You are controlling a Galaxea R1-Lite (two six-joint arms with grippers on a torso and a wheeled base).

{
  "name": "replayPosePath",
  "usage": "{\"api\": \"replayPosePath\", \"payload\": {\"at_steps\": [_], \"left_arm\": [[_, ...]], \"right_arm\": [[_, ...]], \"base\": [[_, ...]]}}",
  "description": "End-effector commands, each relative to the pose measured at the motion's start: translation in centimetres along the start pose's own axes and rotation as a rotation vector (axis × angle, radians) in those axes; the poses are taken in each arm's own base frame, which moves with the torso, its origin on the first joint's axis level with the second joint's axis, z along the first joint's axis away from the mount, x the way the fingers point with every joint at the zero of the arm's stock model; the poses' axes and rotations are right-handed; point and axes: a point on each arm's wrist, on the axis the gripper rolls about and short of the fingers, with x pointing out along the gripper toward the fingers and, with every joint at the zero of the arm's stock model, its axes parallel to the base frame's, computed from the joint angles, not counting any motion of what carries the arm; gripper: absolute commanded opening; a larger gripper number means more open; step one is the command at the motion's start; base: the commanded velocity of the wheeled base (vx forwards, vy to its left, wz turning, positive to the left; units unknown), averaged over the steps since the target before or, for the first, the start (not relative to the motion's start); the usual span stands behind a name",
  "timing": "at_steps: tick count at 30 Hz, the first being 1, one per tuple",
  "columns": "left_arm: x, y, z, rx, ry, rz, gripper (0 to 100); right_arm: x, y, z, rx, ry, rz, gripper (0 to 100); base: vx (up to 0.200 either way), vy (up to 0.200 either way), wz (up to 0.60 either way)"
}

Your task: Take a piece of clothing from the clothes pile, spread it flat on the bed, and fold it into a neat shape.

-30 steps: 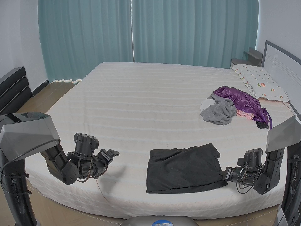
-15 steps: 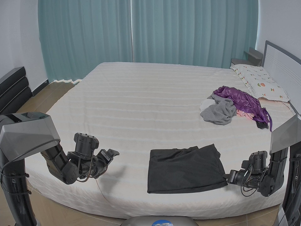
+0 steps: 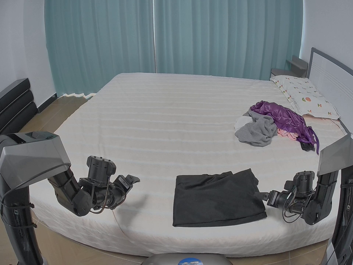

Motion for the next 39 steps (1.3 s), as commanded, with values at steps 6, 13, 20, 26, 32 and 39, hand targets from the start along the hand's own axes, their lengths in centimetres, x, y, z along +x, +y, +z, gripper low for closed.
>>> {"api": "replayPosePath", "payload": {"at_steps": [6,13,20,26,32,39], "left_arm": [[0.0,0.1,0.3,-0.015,-0.014,0.003,100],[0.0,0.1,0.0,-0.002,-0.007,0.006,100],[0.0,0.2,-0.1,-0.003,-0.005,0.01,100],[0.1,0.1,-0.1,0.0,-0.007,0.008,100],[0.2,0.0,0.0,0.0,-0.01,0.006,100],[1.0,-1.2,-0.4,0.02,-0.009,-0.027,100]], "right_arm": [[5.2,1.2,2.6,0.16,-0.071,0.066,100],[7.7,2.4,4.8,0.174,-0.092,0.095,100],[8.8,3.6,5.2,0.179,-0.082,0.122,100],[8.9,3.6,4.8,0.179,-0.071,0.116,100],[8.6,2.9,5.1,0.192,-0.08,0.099,0],[8.0,1.2,5.9,0.224,-0.103,0.066,0]], "base": [[0.1,0.0,0.0],[0.086,0.0,0.0],[0.0,0.0,0.0],[0.0,0.0,0.0],[0.0,0.0,0.0],[0.0,0.0,0.0]]}}
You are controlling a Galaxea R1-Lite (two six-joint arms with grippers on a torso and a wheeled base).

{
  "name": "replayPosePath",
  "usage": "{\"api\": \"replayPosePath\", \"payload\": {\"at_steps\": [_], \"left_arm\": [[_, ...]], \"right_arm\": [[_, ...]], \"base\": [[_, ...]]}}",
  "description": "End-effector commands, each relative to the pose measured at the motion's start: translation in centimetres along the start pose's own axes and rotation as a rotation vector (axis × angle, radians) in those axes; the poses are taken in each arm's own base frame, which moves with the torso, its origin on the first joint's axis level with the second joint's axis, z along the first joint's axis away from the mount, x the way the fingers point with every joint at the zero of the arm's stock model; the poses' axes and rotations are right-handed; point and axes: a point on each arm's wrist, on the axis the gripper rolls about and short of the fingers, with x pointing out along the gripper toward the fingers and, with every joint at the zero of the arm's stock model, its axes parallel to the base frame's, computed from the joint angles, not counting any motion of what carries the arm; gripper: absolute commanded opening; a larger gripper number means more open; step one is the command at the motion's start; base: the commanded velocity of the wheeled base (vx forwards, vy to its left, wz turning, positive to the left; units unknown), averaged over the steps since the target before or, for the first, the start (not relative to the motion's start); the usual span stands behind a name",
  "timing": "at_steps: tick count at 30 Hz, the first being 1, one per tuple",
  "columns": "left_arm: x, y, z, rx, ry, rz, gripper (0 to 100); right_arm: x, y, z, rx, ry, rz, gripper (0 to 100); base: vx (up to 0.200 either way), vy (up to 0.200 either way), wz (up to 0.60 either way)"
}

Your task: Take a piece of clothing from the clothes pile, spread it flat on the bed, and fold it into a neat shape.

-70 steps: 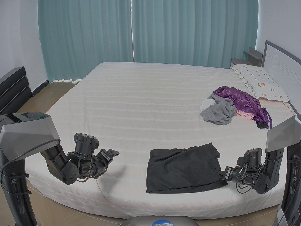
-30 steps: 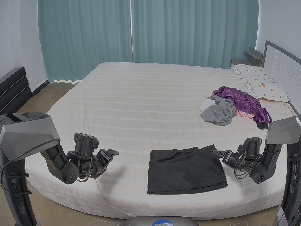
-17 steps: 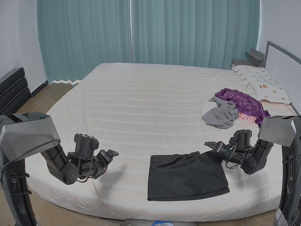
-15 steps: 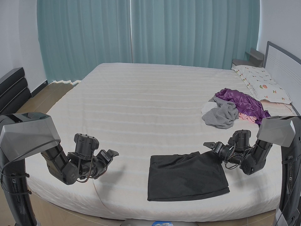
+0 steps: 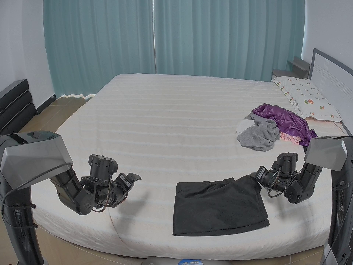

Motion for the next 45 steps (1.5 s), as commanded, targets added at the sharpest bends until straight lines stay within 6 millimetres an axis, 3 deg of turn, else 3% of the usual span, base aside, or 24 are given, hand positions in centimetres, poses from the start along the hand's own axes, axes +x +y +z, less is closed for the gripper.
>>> {"api": "replayPosePath", "payload": {"at_steps": [1,9,16,22,31,45], "left_arm": [[0.8,-1.0,-0.6,0.022,0.005,-0.021,100],[4.7,-3.5,-2.0,0.165,-0.031,-0.066,100],[6.9,-7.0,-4.6,0.221,0.012,-0.118,100],[7.9,-8.6,-5.7,0.245,0.039,-0.123,100],[9.3,-8.9,-7.6,0.329,0.069,-0.119,100],[11.3,-10.0,-8.1,0.381,0.087,-0.062,100]], "right_arm": [[-0.4,-0.6,0.5,0.015,-0.013,-0.014,0],[-0.3,-1.3,0.5,0.042,-0.011,-0.029,0],[-0.6,-2.3,1.3,0.08,-0.038,-0.052,0],[-0.6,-2.5,1.1,0.1,-0.032,-0.058,0],[-0.5,-2.5,0.6,0.098,-0.031,-0.06,0],[-0.2,-2.7,0.3,0.094,-0.048,-0.074,0]], "base": [[0.0,0.0,0.0],[0.0,0.0,0.0],[0.0,0.0,0.0],[0.0,0.0,0.0],[0.0,0.0,0.0],[0.0,0.0,0.0]]}}
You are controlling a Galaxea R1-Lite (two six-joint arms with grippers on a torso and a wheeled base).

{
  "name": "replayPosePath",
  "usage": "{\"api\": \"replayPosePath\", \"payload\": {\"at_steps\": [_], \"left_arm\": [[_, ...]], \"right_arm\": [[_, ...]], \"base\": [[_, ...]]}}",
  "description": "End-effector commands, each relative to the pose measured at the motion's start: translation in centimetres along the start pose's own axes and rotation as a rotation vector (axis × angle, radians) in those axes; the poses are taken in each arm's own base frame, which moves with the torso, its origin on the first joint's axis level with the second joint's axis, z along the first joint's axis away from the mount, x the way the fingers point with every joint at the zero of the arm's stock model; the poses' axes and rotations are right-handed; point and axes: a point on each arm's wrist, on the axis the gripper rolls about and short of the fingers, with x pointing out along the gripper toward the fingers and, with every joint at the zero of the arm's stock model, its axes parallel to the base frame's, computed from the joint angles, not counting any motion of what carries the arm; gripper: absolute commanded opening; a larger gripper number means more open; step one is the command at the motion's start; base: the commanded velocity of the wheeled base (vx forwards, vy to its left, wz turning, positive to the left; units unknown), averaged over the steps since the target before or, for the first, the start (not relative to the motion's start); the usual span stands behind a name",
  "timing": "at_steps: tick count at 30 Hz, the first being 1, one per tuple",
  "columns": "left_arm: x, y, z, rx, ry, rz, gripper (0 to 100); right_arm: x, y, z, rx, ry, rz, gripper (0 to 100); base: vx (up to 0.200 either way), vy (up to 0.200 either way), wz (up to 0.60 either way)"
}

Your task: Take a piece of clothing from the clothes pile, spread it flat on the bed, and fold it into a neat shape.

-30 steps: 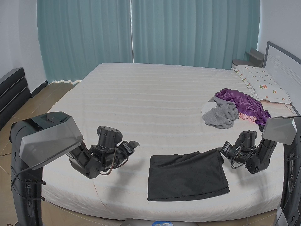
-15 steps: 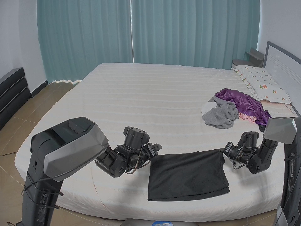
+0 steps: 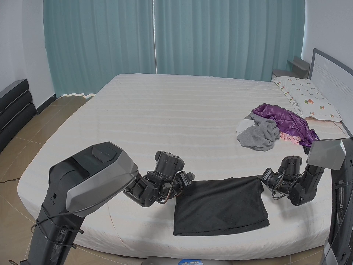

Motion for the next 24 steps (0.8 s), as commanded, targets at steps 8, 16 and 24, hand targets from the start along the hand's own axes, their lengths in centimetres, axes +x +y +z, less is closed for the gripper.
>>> {"api": "replayPosePath", "payload": {"at_steps": [8,16,24], "left_arm": [[1.3,-0.8,-0.1,0.014,0.042,0.032,0],[1.4,-0.7,0.1,0.029,0.03,0.045,0],[1.7,0.6,0.9,-0.007,-0.061,0.135,0]], "right_arm": [[0.1,-0.1,-0.2,0.001,0.005,-0.003,0],[0.1,0.0,0.0,-0.002,-0.008,0.009,0],[0.2,0.1,0.1,-0.004,-0.013,0.016,0]], "base": [[0.0,0.0,0.0],[0.0,0.0,0.0],[0.0,0.0,0.0]]}}
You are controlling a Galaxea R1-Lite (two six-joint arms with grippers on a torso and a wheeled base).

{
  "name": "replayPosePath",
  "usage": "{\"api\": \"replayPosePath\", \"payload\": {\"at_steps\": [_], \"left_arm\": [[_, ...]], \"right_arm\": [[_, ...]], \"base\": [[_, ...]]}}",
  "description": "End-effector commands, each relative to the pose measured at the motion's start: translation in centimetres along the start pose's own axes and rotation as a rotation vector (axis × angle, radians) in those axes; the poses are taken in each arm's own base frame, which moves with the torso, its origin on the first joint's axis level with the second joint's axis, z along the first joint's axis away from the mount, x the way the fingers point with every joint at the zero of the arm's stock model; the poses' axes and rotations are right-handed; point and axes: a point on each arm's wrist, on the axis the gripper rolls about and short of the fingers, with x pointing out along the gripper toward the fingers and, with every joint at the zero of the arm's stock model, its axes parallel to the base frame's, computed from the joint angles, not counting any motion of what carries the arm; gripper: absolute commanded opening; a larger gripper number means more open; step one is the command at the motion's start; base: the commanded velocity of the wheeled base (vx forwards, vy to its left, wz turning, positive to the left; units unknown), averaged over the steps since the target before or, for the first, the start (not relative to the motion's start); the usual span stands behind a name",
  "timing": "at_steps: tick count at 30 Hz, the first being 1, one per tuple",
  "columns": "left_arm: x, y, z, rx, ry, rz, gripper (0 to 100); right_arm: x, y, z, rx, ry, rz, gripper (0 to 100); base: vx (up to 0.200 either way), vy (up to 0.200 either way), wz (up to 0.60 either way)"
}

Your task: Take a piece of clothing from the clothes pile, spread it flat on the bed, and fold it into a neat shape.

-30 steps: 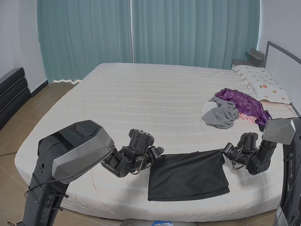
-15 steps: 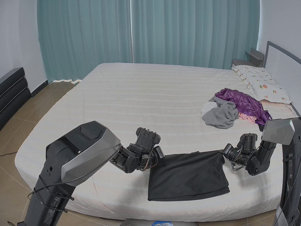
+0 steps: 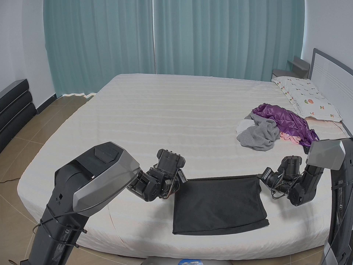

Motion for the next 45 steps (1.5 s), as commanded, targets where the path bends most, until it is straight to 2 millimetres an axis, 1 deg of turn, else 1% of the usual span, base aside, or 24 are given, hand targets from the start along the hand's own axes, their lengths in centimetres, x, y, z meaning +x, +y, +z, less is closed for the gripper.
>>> {"api": "replayPosePath", "payload": {"at_steps": [1,12,13,14,15,19,21,24,26,27,31,33,34,35,37,39,40,44,45], "left_arm": [[0.2,0.4,0.2,-0.014,-0.005,0.012,0],[0.1,0.4,0.1,-0.016,0.0,0.014,0],[0.1,0.4,0.1,-0.016,0.001,0.013,100],[0.1,0.4,0.2,-0.018,0.001,0.013,100],[0.1,0.4,0.1,-0.017,0.002,0.012,100],[-0.1,0.6,0.1,-0.032,0.005,0.017,100],[-0.6,1.1,1.0,-0.102,-0.011,0.025,100],[-2.5,2.2,3.0,-0.185,-0.03,0.045,100],[-4.2,3.3,4.0,-0.212,-0.024,0.051,100],[-4.9,3.8,4.2,-0.223,-0.013,0.051,100],[-7.4,6.1,3.3,-0.26,0.022,0.062,100],[-8.1,7.0,2.5,-0.298,0.021,0.062,100],[-8.1,7.0,2.5,-0.298,0.021,0.062,100],[-8.8,7.8,2.0,-0.351,0.006,0.026,100],[-9.0,8.4,2.1,-0.382,-0.019,-0.009,100],[-9.3,8.5,2.5,-0.384,-0.041,-0.03,100],[-10.3,8.6,3.1,-0.398,-0.05,-0.044,100],[-10.9,9.3,3.1,-0.407,-0.03,-0.037,100],[-11.0,10.0,3.4,-0.421,-0.037,-0.022,100]], "right_arm": [[0.2,0.1,0.0,-0.002,-0.001,0.005,0],[0.8,-0.2,-0.1,-0.007,-0.002,-0.007,0],[0.8,-0.1,-0.1,-0.011,-0.001,-0.008,0],[0.8,-0.1,-0.2,-0.012,0.001,-0.007,0],[0.8,0.0,-0.2,-0.013,0.001,-0.005,100],[0.3,0.1,-0.2,-0.008,0.004,-0.003,100],[-0.7,0.5,-0.2,-0.005,0.001,0.002,100],[-3.2,1.0,0.4,0.005,-0.008,0.013,100],[-4.5,1.2,0.4,0.028,-0.008,0.014,100],[-5.0,1.2,0.4,0.044,-0.008,0.015,100],[-7.1,1.5,-1.0,0.085,0.041,-0.001,100],[-7.9,1.5,-2.0,0.093,0.069,-0.011,100],[-7.9,1.5,-2.0,0.093,0.069,-0.011,100],[-9.1,1.1,-2.8,0.1,0.09,-0.019,100],[-9.6,0.8,-3.3,0.096,0.107,0.001,100],[-9.9,0.6,-3.6,0.095,0.118,0.023,100],[-10.2,0.2,-4.2,0.086,0.129,0.039,100],[-11.0,0.1,-4.9,0.06,0.139,0.05,100],[-11.3,0.2,-5.4,0.032,0.162,0.046,100]], "base": [[0.0,0.0,0.0],[0.0,0.0,0.0],[0.0,0.0,0.0],[0.0,0.0,0.0],[0.0,0.0,0.0],[0.0,0.0,0.0],[0.0,0.0,0.0],[0.0,0.0,0.0],[0.0,0.0,0.0],[0.0,0.0,0.0],[0.0,0.0,0.0],[0.0,0.0,0.0],[0.0,0.0,0.0],[0.0,0.0,0.0],[0.0,0.0,0.0],[0.0,0.0,0.0],[0.0,0.0,0.0],[0.0,0.0,0.0],[0.0,0.0,0.0]]}}
